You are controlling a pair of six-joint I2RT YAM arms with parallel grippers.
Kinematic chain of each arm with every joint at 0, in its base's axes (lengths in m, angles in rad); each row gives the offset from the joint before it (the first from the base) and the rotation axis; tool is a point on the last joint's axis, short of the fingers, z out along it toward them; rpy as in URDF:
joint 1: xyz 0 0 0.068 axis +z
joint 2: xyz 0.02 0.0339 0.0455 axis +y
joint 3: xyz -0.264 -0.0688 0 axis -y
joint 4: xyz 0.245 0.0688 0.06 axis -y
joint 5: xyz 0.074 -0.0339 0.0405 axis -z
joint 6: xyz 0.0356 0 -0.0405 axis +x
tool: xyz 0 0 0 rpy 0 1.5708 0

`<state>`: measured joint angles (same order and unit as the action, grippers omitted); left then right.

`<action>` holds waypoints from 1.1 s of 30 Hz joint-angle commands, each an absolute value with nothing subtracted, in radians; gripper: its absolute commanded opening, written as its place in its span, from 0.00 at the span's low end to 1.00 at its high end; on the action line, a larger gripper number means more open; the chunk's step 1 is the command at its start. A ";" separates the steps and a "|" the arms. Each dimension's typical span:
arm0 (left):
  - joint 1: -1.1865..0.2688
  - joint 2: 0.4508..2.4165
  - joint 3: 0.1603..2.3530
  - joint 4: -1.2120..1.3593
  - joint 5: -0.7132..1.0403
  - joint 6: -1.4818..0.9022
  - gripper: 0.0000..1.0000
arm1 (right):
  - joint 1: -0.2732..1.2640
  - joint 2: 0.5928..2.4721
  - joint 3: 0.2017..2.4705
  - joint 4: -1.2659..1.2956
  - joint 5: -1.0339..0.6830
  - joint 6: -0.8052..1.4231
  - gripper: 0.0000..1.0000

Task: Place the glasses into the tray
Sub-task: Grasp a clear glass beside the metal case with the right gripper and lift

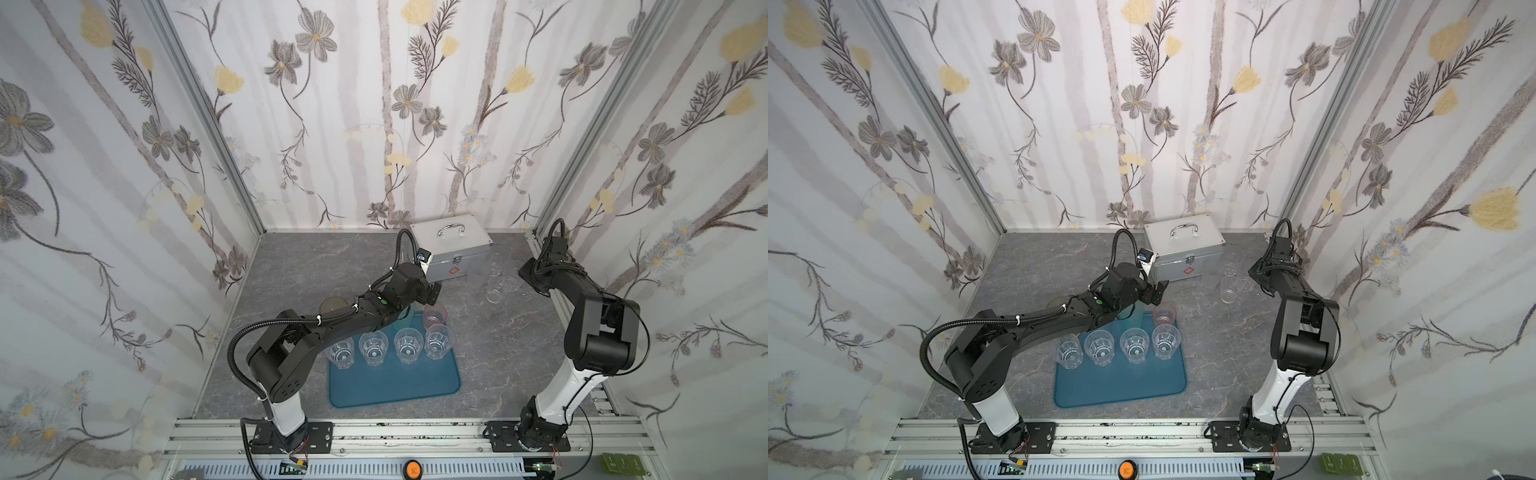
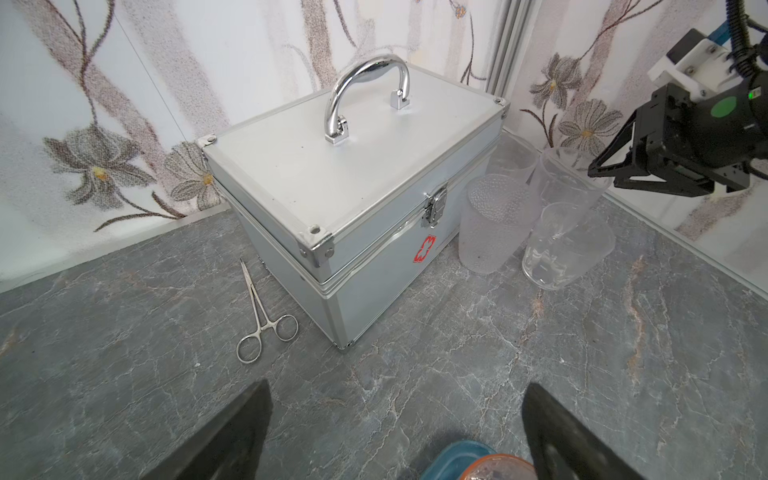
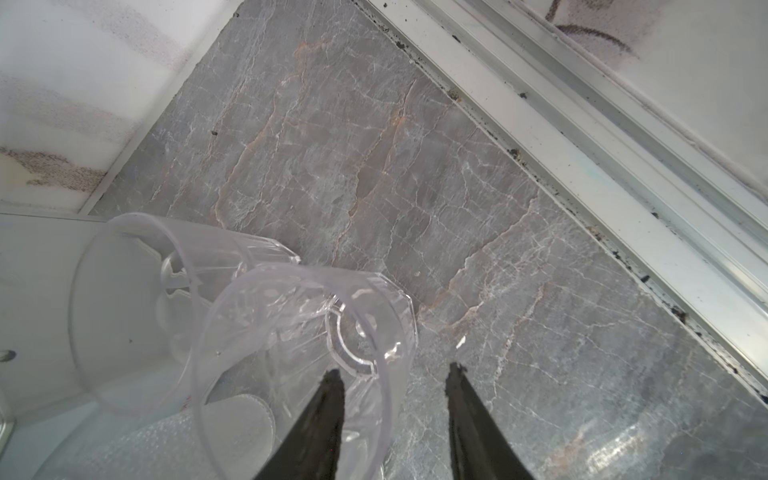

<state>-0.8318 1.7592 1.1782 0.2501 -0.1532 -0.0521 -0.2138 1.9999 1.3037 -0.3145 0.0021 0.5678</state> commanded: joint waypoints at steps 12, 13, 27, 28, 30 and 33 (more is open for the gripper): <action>-0.834 1.747 1.177 0.287 -0.160 -0.025 0.96 | -0.213 2.030 1.306 -0.281 -0.031 0.565 0.20; -0.834 1.747 1.177 0.287 -0.160 -0.023 0.96 | -0.211 2.024 1.300 -0.282 -0.029 0.563 0.18; -0.834 1.690 1.146 0.290 -0.172 -0.014 0.96 | -0.193 1.867 1.236 -0.359 0.065 0.514 0.05; -0.834 1.681 1.140 0.290 -0.175 -0.015 0.96 | -0.189 1.843 1.231 -0.370 0.075 0.511 0.04; -0.834 1.661 1.133 0.290 -0.182 -0.018 0.96 | -0.180 1.799 1.224 -0.394 0.091 0.507 0.04; -0.834 1.616 1.118 0.288 -0.201 -0.033 0.96 | -0.156 1.728 1.218 -0.435 0.109 0.503 0.04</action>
<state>-0.8341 1.6466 1.1278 0.2504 -0.1734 -0.0227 -0.1696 1.7679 1.2209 -0.4168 0.0681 0.5144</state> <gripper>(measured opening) 0.961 0.069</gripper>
